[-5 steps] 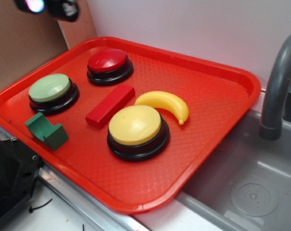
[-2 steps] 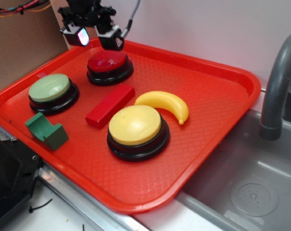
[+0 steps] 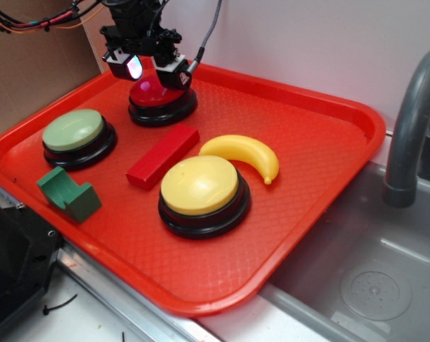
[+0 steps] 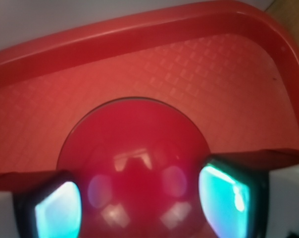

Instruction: Push the red button.

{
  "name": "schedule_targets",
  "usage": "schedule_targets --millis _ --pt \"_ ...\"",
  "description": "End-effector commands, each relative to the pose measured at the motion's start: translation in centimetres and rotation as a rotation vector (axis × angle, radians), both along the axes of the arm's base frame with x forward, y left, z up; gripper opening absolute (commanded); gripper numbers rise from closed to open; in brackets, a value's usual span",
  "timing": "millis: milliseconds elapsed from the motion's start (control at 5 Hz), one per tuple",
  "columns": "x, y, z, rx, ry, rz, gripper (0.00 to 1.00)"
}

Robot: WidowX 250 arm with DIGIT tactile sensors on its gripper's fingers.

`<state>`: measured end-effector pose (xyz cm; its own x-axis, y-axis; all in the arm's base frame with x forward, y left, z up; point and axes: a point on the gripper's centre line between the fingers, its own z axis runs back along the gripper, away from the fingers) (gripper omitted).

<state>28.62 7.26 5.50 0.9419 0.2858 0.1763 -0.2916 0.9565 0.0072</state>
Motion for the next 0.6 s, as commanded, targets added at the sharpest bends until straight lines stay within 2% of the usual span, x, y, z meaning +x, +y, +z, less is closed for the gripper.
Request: schedule_targets --millis 0,400 --pt "0.5 1.0 1.5 0.028 -0.004 -0.033 1.00" --pt "0.0 0.8 5.0 0.053 -0.031 -0.067 1.00"
